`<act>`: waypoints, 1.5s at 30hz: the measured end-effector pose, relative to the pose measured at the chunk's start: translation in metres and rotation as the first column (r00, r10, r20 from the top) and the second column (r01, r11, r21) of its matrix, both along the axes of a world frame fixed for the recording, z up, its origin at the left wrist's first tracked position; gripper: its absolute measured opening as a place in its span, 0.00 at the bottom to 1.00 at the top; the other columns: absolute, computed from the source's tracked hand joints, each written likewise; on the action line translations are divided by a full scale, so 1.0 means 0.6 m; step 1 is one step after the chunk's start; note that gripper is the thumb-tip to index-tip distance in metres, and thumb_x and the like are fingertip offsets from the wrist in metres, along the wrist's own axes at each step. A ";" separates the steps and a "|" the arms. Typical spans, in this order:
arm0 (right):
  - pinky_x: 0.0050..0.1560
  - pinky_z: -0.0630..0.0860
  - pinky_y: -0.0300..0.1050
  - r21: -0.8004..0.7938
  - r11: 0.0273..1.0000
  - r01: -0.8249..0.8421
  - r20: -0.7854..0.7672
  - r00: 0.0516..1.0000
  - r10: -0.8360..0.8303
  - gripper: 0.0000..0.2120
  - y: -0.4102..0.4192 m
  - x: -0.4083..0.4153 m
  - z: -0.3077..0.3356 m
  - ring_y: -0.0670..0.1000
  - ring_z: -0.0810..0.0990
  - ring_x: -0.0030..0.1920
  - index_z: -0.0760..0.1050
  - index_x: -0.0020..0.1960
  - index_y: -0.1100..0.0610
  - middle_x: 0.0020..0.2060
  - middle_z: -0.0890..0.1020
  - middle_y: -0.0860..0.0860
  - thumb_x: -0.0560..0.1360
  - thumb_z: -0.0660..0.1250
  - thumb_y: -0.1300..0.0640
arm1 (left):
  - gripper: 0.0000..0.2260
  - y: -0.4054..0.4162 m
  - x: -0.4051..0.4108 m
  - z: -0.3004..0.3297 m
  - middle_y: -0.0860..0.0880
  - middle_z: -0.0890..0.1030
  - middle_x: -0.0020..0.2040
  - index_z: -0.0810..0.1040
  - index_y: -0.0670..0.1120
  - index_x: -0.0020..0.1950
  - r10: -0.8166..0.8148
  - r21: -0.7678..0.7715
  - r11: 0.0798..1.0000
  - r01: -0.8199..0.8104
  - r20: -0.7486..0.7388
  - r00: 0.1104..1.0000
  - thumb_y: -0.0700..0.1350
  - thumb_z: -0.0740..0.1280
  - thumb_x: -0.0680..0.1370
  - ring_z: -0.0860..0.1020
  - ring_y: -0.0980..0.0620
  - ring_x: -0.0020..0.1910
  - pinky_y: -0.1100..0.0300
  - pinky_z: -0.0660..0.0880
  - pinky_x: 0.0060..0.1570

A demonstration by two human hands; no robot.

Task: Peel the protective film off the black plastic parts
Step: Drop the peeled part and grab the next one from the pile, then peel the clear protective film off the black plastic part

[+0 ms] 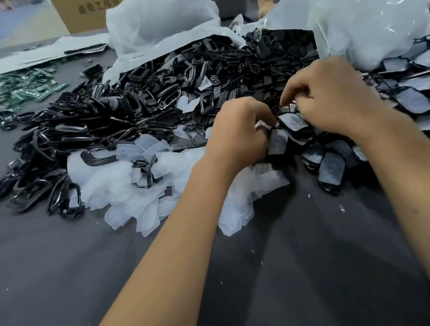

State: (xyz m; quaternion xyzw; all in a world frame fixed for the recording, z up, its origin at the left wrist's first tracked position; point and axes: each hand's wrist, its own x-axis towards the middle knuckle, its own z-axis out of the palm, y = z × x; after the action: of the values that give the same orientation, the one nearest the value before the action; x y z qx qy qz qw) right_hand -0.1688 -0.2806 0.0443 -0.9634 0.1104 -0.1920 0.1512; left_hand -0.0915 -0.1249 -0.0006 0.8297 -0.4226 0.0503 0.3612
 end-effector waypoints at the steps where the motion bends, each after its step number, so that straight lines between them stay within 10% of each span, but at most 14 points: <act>1: 0.45 0.75 0.43 0.007 1.000 0.016 0.064 0.998 -0.016 0.19 0.010 0.007 -0.003 0.50 0.75 0.35 0.88 0.47 0.53 0.38 0.85 0.52 0.74 0.62 0.69 | 0.14 0.009 0.003 -0.003 0.46 0.85 0.46 0.88 0.45 0.47 0.049 -0.006 0.999 -0.049 0.001 0.999 0.33 0.67 0.69 0.81 0.45 0.48 0.51 0.77 0.49; 8: 0.54 0.80 0.53 -0.042 0.996 -0.083 0.032 0.996 0.084 0.16 0.120 0.085 -0.052 0.59 0.82 0.54 0.87 0.53 0.51 0.49 0.86 0.56 0.74 0.65 0.64 | 0.14 0.079 0.047 -0.030 0.45 0.81 0.58 0.85 0.47 0.57 0.477 0.181 0.853 -0.490 0.113 0.872 0.39 0.67 0.74 0.74 0.41 0.59 0.54 0.70 0.56; 21: 0.60 0.77 0.53 -0.064 0.995 0.080 -0.089 0.992 -0.086 0.16 0.143 0.169 -0.089 0.61 0.75 0.64 0.79 0.63 0.59 0.61 0.77 0.60 0.77 0.68 0.68 | 0.20 0.143 0.094 0.011 0.46 0.81 0.56 0.81 0.51 0.64 0.488 0.300 0.846 -0.441 -0.100 0.867 0.41 0.71 0.72 0.79 0.45 0.57 0.51 0.78 0.57; 25: 0.53 0.82 0.52 0.015 0.994 0.106 -0.093 0.990 -0.104 0.17 0.142 0.172 -0.073 0.61 0.81 0.54 0.82 0.58 0.61 0.55 0.80 0.61 0.72 0.67 0.73 | 0.05 0.138 0.100 0.017 0.45 0.83 0.44 0.84 0.47 0.45 0.521 0.278 0.834 -0.477 -0.109 0.847 0.47 0.72 0.78 0.80 0.43 0.45 0.53 0.78 0.45; 31: 0.53 0.78 0.40 0.225 0.966 0.127 0.098 0.983 -0.152 0.22 0.126 0.153 -0.062 0.55 0.82 0.54 0.83 0.62 0.60 0.52 0.84 0.57 0.72 0.66 0.73 | 0.22 0.157 0.083 0.014 0.43 0.64 0.24 0.60 0.41 0.25 0.579 -0.214 0.776 -0.593 -0.130 0.805 0.39 0.67 0.74 0.66 0.50 0.28 0.62 0.61 0.29; 34: 0.49 0.79 0.35 0.593 0.805 -0.023 0.150 0.985 -0.082 0.18 0.139 0.146 -0.060 0.47 0.83 0.46 0.86 0.57 0.54 0.44 0.85 0.50 0.72 0.68 0.68 | 0.18 0.171 0.080 0.013 0.38 0.71 0.26 0.63 0.37 0.24 0.547 -0.349 0.734 -0.583 -0.205 0.812 0.37 0.66 0.72 0.76 0.52 0.30 0.62 0.66 0.29; 40: 0.39 0.75 0.37 0.973 0.080 -0.217 0.205 0.970 0.128 0.11 0.172 0.138 -0.081 0.50 0.79 0.44 0.85 0.55 0.58 0.44 0.83 0.54 0.78 0.69 0.70 | 0.12 0.199 0.077 -0.008 0.44 0.83 0.35 0.74 0.41 0.37 0.459 -0.213 0.824 -0.524 -0.289 0.840 0.45 0.74 0.74 0.84 0.40 0.38 0.43 0.81 0.43; 45: 0.43 0.81 0.38 0.967 -0.023 -0.252 0.254 0.961 0.114 0.09 0.182 0.137 -0.097 0.47 0.81 0.40 0.83 0.57 0.64 0.43 0.82 0.53 0.79 0.68 0.71 | 0.05 0.209 0.077 -0.013 0.41 0.83 0.44 0.79 0.42 0.52 0.265 -0.320 0.832 -0.453 -0.489 0.831 0.37 0.72 0.78 0.85 0.46 0.35 0.51 0.82 0.39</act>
State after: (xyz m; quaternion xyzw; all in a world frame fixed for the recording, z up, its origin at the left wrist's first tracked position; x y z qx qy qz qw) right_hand -0.0868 -0.1712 -0.0140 -0.5702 0.0780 -0.0839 0.8135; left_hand -0.0451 0.0005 -0.0084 0.7874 -0.1445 0.0277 0.5986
